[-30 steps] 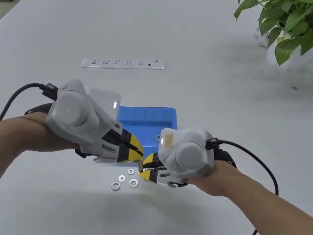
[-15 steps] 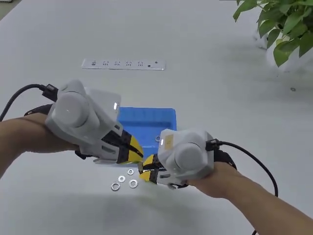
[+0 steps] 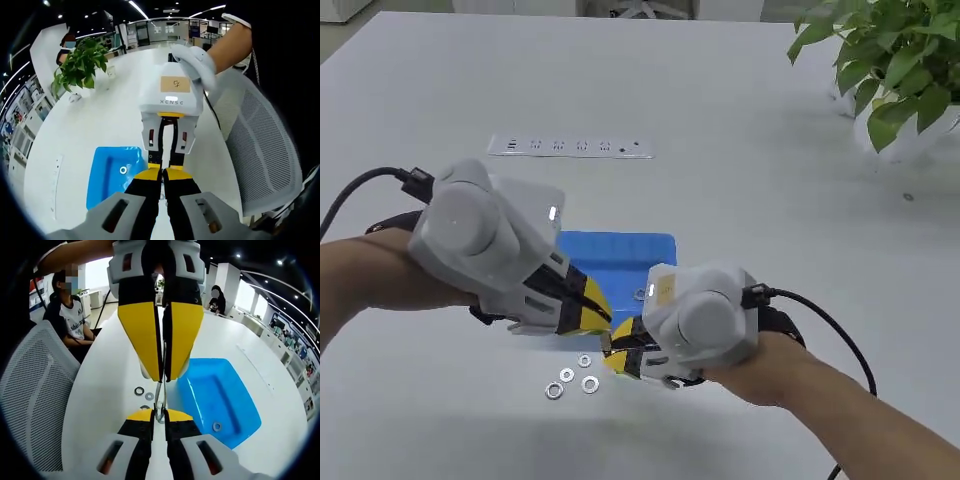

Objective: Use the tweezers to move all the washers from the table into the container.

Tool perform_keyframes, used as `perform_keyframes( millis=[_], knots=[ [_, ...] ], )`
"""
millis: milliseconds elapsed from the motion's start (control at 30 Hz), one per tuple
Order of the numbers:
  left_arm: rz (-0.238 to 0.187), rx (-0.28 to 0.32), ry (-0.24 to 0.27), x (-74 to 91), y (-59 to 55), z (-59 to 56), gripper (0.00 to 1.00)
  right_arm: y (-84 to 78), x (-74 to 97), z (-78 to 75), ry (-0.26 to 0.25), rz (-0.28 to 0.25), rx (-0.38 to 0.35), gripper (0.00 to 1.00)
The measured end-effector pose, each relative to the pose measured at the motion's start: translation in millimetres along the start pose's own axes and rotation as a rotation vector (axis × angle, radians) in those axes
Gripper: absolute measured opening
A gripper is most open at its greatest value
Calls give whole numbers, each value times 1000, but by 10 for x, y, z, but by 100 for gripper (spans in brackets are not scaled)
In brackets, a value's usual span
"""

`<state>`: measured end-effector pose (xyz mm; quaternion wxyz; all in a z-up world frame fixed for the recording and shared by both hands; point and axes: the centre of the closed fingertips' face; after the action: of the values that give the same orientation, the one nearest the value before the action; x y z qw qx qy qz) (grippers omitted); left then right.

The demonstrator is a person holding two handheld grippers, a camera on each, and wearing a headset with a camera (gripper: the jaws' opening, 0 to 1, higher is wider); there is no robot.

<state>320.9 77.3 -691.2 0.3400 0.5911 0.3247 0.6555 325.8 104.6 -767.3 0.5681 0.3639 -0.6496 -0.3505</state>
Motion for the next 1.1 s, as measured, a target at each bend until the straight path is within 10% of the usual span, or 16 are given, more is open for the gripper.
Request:
perform_keyframes(
  millis=[1100],
  knots=[
    [-28,-69,30,171,344,256,6,307,220,-356,-54,-4,66,10]
  ],
)
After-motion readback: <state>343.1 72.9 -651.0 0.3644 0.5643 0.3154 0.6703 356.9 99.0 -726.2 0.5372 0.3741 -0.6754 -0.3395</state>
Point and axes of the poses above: the centre of the closed fingertips' face, and the gripper's own axes: x roughly backward along the fingers, z roughly to its left, y roughly out of its top, and after that the axes turned 13 degrees about -z, right-handed
